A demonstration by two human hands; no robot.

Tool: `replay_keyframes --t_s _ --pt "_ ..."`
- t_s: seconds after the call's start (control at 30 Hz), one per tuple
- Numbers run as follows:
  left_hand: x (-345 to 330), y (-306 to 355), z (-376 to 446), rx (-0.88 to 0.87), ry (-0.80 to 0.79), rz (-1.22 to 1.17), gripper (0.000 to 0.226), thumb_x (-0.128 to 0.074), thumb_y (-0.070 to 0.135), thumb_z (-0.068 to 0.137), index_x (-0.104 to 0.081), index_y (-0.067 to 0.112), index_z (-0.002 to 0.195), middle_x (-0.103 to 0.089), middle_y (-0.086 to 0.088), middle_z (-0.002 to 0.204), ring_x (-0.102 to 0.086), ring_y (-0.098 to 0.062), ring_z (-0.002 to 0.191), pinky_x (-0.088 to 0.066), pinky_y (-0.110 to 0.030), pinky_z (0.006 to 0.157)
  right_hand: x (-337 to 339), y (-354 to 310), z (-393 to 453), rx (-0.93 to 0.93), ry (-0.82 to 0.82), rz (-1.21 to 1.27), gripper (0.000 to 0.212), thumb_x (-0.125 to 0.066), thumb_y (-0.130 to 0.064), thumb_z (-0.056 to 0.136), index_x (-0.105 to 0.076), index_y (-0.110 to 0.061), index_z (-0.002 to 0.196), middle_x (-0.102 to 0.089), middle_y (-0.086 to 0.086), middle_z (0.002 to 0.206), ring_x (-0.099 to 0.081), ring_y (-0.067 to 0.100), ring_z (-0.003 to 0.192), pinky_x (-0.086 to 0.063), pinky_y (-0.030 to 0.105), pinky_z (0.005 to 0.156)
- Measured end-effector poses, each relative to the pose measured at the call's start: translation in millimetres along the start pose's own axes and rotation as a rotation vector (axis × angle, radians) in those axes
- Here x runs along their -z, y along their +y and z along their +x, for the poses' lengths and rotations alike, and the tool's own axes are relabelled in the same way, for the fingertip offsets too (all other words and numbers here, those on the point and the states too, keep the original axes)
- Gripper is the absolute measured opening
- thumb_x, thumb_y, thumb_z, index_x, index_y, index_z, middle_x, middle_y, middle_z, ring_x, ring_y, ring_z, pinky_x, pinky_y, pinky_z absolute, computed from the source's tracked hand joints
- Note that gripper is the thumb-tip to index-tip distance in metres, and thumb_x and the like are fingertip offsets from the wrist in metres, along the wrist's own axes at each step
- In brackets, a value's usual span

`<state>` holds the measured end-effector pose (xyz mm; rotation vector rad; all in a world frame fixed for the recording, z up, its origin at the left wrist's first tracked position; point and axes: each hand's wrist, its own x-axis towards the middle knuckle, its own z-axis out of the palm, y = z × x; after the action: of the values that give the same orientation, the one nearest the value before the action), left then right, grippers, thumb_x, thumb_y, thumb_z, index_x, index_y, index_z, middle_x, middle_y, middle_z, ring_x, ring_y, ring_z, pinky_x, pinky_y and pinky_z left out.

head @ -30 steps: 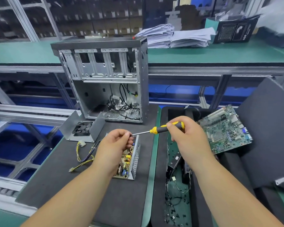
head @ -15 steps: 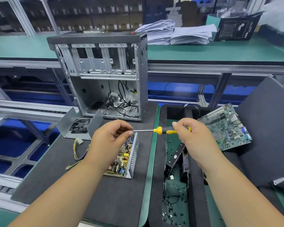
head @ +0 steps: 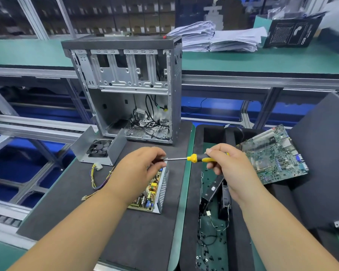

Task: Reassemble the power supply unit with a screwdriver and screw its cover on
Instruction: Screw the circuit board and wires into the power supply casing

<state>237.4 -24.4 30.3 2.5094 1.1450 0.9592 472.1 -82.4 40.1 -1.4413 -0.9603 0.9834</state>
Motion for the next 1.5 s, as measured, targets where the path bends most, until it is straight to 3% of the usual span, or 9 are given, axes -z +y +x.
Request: replay_keyframes --t_s 0.17,0.27,0.37,0.47,0.63,0.73,1.1,1.23,1.5 --pt "-1.2 -0.2 -9.1 0.110 -0.001 0.030 0.049 -0.048 0.050 0.093 -0.050 0.022 0.134 -0.057 0.016 0.119 -0.053 -0.001 0.109 -0.042 -0.023 0.098 -4.7 10.9 4.6 -0.068 0.002 0.071 0.018 -0.061 -0.022 0.092 -0.068 -0.021 0.076 -0.064 0.002 0.062 -0.043 0.010 0.048 -0.037 0.024 0.056" --pt "-13.3 -7.8 -15.8 0.458 0.070 -0.022 0.046 -0.040 0.053 0.093 -0.049 0.023 0.127 -0.056 0.011 0.116 -0.054 -0.007 0.107 -0.044 -0.030 0.095 -2.2 15.1 11.1 -0.091 0.039 0.145 0.015 -0.061 -0.021 0.092 -0.069 -0.015 0.080 -0.063 0.004 0.061 -0.041 0.010 0.047 -0.035 0.026 0.056" --pt "-37.7 -15.2 -18.3 0.719 -0.254 0.023 0.038 -0.051 0.061 0.087 -0.055 0.027 0.105 -0.063 0.012 0.095 -0.061 -0.012 0.089 -0.051 -0.035 0.083 2.9 18.2 18.8 -0.119 0.096 0.187 0.014 -0.062 -0.020 0.092 -0.068 -0.011 0.083 -0.061 0.005 0.060 -0.039 0.012 0.049 -0.034 0.027 0.059" --pt "-56.8 -15.7 -21.0 0.689 -0.459 0.121 0.046 -0.062 0.068 0.076 -0.057 0.030 0.102 -0.065 0.012 0.096 -0.063 -0.015 0.092 -0.047 -0.029 0.075 5.1 19.1 22.9 -0.133 0.120 0.210 0.015 -0.062 -0.020 0.092 -0.069 -0.011 0.082 -0.061 0.005 0.061 -0.039 0.014 0.051 -0.033 0.027 0.058" --pt "-66.1 -12.3 -17.5 0.605 -0.432 0.254 0.013 -0.061 0.033 0.083 -0.055 0.021 0.083 -0.064 0.001 0.089 -0.063 -0.025 0.092 -0.045 -0.029 0.067 2.9 19.2 22.5 -0.129 0.106 0.198 0.017 -0.061 -0.021 0.092 -0.070 -0.013 0.080 -0.061 0.005 0.061 -0.038 0.013 0.050 -0.032 0.027 0.058" --pt "-58.4 -12.2 -20.5 0.609 -0.418 0.263 0.015 -0.055 0.021 0.083 -0.045 0.020 0.072 -0.059 0.000 0.080 -0.061 -0.029 0.087 -0.040 -0.029 0.064 4.2 20.2 20.4 -0.104 0.096 0.198 0.016 -0.061 -0.020 0.093 -0.069 -0.010 0.084 -0.061 0.005 0.061 -0.039 0.013 0.050 -0.033 0.028 0.058" --pt "18.9 -41.3 -38.3 0.544 -0.344 0.341 0.013 -0.060 0.034 0.086 -0.059 0.024 0.094 -0.058 0.008 0.082 -0.059 -0.021 0.090 -0.048 -0.030 0.072 -5.6 20.6 15.5 -0.055 0.109 0.189 0.015 -0.062 -0.022 0.091 -0.069 -0.013 0.081 -0.061 0.006 0.063 -0.039 0.014 0.052 -0.032 0.029 0.057" --pt "48.1 -45.7 -35.1 0.506 -0.323 0.357 0.013 -0.062 0.034 0.085 -0.059 0.023 0.091 -0.055 0.007 0.076 -0.056 -0.019 0.080 -0.042 -0.028 0.063 -19.3 15.4 17.2 -0.041 0.131 0.185 0.015 -0.061 -0.021 0.092 -0.069 -0.011 0.085 -0.061 0.004 0.062 -0.039 0.014 0.053 -0.032 0.028 0.056" --pt "122.0 -55.5 0.9 0.406 -0.303 0.354 0.014 -0.067 0.034 0.085 -0.053 0.030 0.083 -0.054 0.010 0.077 -0.055 -0.019 0.084 -0.041 -0.028 0.067 -59.9 -18.9 19.7 0.015 0.142 0.237 0.012 -0.060 -0.018 0.093 -0.068 -0.012 0.086 -0.060 0.003 0.059 -0.038 0.013 0.050 -0.031 0.026 0.054"
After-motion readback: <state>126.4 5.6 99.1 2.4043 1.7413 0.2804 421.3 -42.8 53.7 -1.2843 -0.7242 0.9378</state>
